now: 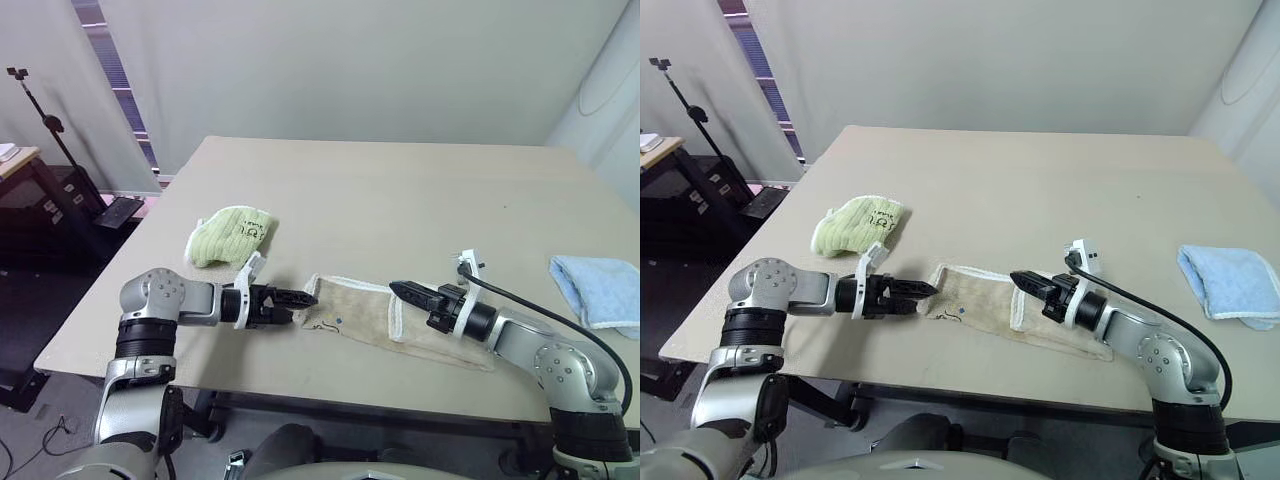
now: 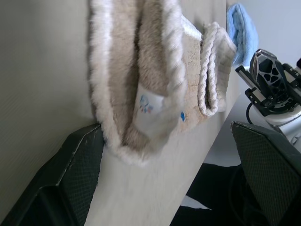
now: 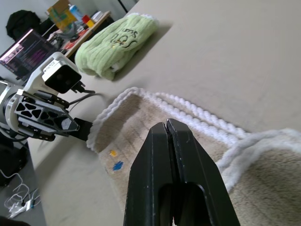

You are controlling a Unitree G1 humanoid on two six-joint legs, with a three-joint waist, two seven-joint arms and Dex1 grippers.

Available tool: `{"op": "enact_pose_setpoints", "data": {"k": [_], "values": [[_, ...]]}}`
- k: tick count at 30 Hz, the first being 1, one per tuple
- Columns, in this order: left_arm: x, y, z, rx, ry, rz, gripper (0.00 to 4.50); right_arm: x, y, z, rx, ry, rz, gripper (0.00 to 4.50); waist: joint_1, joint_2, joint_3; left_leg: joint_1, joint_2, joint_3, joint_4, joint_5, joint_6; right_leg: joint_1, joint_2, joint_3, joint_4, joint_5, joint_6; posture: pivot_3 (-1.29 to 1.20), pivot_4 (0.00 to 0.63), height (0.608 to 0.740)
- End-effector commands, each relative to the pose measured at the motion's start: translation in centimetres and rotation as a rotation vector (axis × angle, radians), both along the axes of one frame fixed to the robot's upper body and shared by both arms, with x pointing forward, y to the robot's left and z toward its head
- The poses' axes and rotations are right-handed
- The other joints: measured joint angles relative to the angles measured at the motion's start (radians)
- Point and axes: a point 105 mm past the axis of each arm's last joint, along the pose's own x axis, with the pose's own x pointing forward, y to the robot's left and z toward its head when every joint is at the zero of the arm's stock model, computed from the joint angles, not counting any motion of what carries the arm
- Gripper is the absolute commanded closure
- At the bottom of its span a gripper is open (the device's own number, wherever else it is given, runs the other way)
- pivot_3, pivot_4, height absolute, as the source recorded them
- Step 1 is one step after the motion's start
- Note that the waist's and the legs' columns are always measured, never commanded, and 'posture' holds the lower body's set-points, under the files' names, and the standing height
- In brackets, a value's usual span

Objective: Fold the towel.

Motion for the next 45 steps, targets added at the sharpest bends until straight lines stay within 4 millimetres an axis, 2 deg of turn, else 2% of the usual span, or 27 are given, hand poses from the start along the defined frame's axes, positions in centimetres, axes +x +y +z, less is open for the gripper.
{"op": "enact_pose_setpoints", "data": {"k": [1,4,9,17,21,26,31,34,36,39,42,45], "values": [[-1.0,-2.4,-1.2,0.051,0.027,-0.094,0.02,0.6,-0.4,0.8,0.006,-0.032,-0.029,4.5,0.003,0.0,0.0,0.0,0.0,0.0,0.0,0.0,0.0,0.0,0.0,0.0,0.0,0.0,0.001,0.0,0.0,0.74],[-0.9,-3.0,-1.0,0.05,0.013,-0.103,0.02,0.6,-0.5,0.8,0.004,-0.033,-0.039,4.5,0.009,0.0,0.0,0.0,0.0,0.0,0.0,0.0,0.0,0.0,0.0,0.0,-0.001,-0.001,0.002,0.0,0.0,0.74],[-0.4,-3.0,-0.8,0.053,-0.004,-0.089,1.62,0.7,-0.8,0.9,-0.002,-0.036,-0.066,4.5,0.016,-0.002,0.001,0.0,0.0,0.0,-0.001,0.0,0.0,-0.001,0.0,0.001,-0.002,-0.002,0.003,0.0,0.0,0.74],[-0.1,-2.1,-0.5,0.06,-0.029,-0.071,4.48,0.7,-1.3,0.7,-0.011,-0.033,-0.099,4.5,-0.009,-0.006,0.004,-0.001,0.001,-0.001,-0.008,0.001,-0.001,-0.007,0.002,0.002,-0.002,-0.001,0.008,0.0,0.0,0.74],[0.6,-1.1,0.1,0.076,-0.062,-0.045,4.48,0.4,-1.5,1.0,-0.016,-0.052,-0.093,4.5,-0.016,-0.007,0.004,-0.002,0.001,-0.001,-0.009,0.001,-0.001,-0.008,0.003,0.002,-0.002,-0.001,0.009,0.0,0.0,0.74],[1.5,1.1,4.2,-0.023,-0.142,-0.036,4.48,-0.2,-2.0,0.9,-0.025,-0.059,-0.098,4.5,-0.039,-0.01,0.006,-0.002,0.001,-0.002,-0.009,0.001,-0.001,-0.008,0.003,0.002,-0.001,-0.002,0.008,0.0,0.0,0.74],[0.5,2.4,8.5,-0.181,-0.219,-0.123,4.48,-0.8,-2.6,0.7,-0.039,-0.058,-0.119,4.5,-0.064,-0.01,0.007,-0.002,0.001,-0.002,-0.009,0.001,-0.001,-0.008,0.003,0.002,-0.002,-0.003,0.006,0.0,0.0,0.74],[-0.6,2.2,10.1,-0.254,-0.229,-0.206,4.48,-1.3,-2.8,0.6,-0.05,-0.055,-0.117,4.5,-0.064,-0.01,0.007,-0.002,0.001,-0.002,-0.01,0.001,-0.001,-0.009,0.003,0.003,-0.001,-0.003,0.006,0.0,0.0,0.74],[-1.1,2.0,10.0,-0.25,-0.209,-0.251,4.48,-1.4,-2.9,0.3,-0.065,-0.049,-0.115,4.5,-0.063,-0.01,0.008,-0.002,0.001,-0.002,-0.011,0.001,-0.001,-0.009,0.004,0.003,-0.001,-0.003,0.006,0.0,0.0,0.74],[-0.9,1.7,9.4,-0.217,-0.184,-0.257,4.48,-1.6,-3.1,0.1,-0.091,-0.046,-0.124,4.5,-0.062,-0.01,0.008,-0.002,0.001,-0.002,-0.01,0.001,-0.001,-0.009,0.003,0.004,-0.001,-0.004,0.005,0.0,0.0,0.74],[-0.6,1.2,10.2,-0.247,-0.19,-0.271,4.48,-1.9,-3.2,0.2,-0.094,-0.051,-0.132,4.5,-0.062,-0.012,0.009,-0.002,0.001,-0.002,-0.01,0.001,-0.001,-0.009,0.003,0.004,-0.001,-0.004,0.004,0.0,0.0,0.74],[-0.5,-0.3,11.2,-0.278,-0.214,-0.319,4.48,-2.3,-3.5,0.1,-0.094,-0.045,-0.14,4.5,-0.06,-0.012,0.009,-0.003,0.001,-0.002,-0.01,0.001,-0.001,-0.009,0.003,0.004,-0.002,-0.004,0.004,0.0,0.0,0.74]]}}
